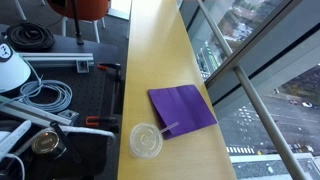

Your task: Open the file

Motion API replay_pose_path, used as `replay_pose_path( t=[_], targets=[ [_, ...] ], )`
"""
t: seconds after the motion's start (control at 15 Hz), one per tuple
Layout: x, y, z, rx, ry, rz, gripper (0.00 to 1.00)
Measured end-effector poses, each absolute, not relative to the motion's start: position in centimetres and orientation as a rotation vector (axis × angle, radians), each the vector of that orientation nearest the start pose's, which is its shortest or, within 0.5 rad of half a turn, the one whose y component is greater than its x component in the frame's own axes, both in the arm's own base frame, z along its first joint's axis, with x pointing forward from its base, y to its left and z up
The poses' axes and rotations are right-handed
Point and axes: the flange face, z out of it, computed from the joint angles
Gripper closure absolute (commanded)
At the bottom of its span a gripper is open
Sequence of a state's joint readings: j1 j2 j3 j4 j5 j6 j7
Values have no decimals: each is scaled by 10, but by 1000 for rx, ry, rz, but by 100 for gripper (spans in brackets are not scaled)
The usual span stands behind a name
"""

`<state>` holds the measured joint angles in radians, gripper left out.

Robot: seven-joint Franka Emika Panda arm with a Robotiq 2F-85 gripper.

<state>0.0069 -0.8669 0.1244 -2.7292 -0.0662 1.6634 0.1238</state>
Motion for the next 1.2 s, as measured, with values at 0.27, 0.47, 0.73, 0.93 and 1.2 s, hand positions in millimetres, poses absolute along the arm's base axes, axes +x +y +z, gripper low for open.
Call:
replay_pose_path(
  t=[0.27,0.47,0.73,0.93,1.2],
  targets=[
    [271,27,445,-3304,53,296,0],
    [291,20,446,-3297,32,217,0],
    [341,-8,447,-3254,-34,96,0],
    [391,-42,441,-3208,-78,66,0],
    [459,-82,423,-3145,-137,119,0]
  ],
)
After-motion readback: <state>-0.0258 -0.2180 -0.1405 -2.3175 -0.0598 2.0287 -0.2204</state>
